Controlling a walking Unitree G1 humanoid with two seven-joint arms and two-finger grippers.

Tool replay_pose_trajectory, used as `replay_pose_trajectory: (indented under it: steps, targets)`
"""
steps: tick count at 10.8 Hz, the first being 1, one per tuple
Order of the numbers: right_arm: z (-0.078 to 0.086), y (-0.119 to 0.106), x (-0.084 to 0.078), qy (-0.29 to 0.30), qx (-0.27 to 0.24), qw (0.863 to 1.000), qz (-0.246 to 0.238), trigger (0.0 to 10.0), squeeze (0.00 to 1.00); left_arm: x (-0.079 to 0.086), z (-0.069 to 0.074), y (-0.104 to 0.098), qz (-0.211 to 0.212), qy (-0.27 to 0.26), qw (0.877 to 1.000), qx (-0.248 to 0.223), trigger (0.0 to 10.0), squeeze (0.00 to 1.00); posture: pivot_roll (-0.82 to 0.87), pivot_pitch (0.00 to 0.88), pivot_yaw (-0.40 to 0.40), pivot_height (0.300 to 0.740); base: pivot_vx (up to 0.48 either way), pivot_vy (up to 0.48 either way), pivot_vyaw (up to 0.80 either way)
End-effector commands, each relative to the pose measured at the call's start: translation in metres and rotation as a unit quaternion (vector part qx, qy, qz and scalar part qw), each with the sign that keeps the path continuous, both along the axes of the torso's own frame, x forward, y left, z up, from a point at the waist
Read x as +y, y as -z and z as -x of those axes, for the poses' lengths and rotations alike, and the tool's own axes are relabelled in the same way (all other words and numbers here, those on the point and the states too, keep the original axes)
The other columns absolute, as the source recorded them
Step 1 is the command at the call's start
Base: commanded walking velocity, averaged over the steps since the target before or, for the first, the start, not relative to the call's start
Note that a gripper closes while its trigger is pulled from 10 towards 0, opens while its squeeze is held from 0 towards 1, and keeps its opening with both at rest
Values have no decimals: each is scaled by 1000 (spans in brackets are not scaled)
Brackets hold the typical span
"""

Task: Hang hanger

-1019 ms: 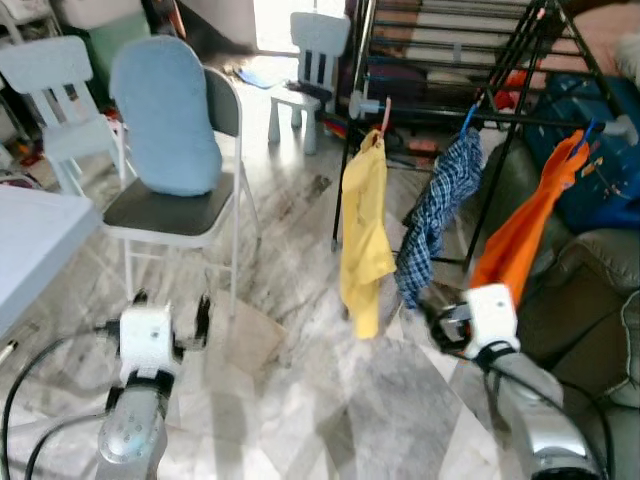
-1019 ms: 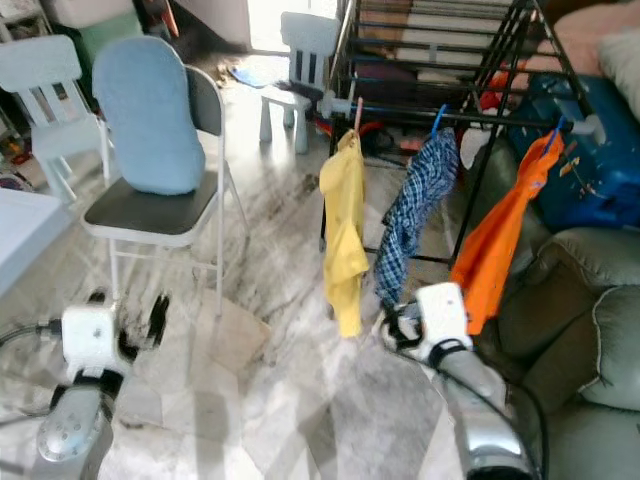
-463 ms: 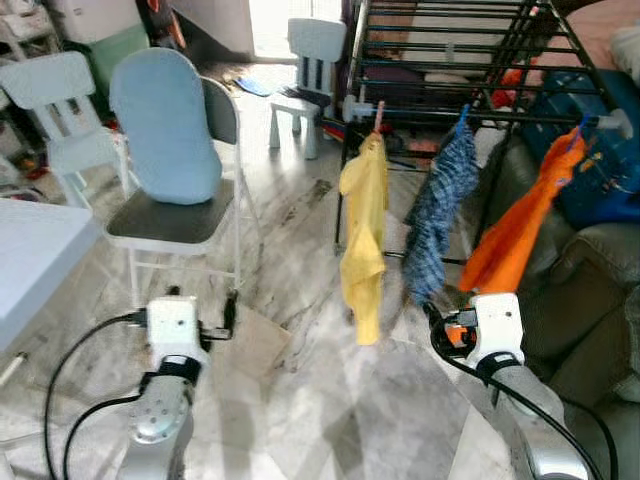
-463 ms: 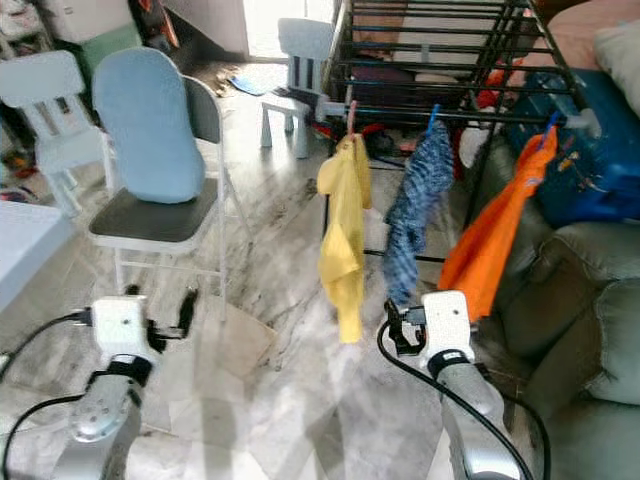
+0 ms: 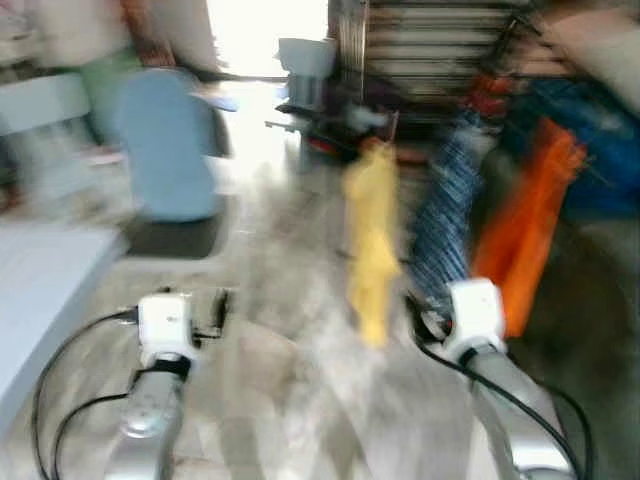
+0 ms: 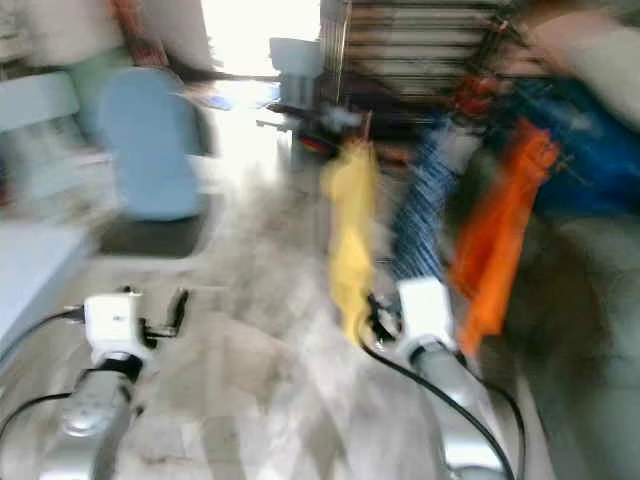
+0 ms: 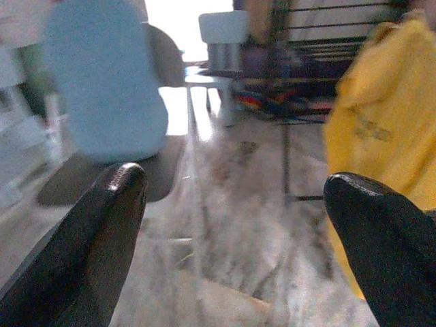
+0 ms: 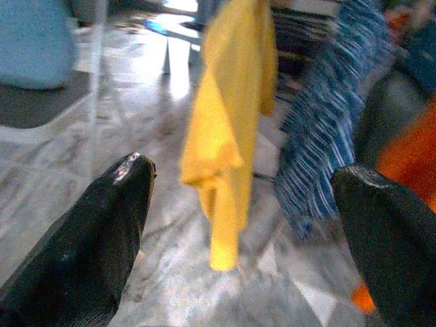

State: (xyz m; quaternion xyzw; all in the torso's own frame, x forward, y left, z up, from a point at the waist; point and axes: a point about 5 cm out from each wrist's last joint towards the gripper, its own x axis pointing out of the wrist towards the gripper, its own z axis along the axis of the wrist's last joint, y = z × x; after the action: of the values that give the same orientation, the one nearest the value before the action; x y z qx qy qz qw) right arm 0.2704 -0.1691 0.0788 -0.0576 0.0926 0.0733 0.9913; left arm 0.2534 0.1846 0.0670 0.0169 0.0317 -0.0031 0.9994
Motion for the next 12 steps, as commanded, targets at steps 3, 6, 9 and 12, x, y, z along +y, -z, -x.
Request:
replay_pose_trajectory:
  steps: [3,6,9,12]
  targets:
    - [1,1,-6,32,-2,999,7,10000,0,-15,-5,-1,8,22,1000,0,10000,0,-257,0,67,740,0,437,-427]
    - [6,11,-11,54,11,998,9,10000,0,-21,-4,2,30,34,999,1,10000,0,-258,0,49,740,0,0,0]
    - [-2,6,-10,46,3,999,10,10000,0,-25,-11,-7,52,45,997,-22,10000,0,-267,0,67,740,81,0,0]
    - [-11,1,-4,21,-10,999,35,10000,0,-22,-16,-12,57,54,996,-31,10000,0,-264,0,66,740,346,0,0]
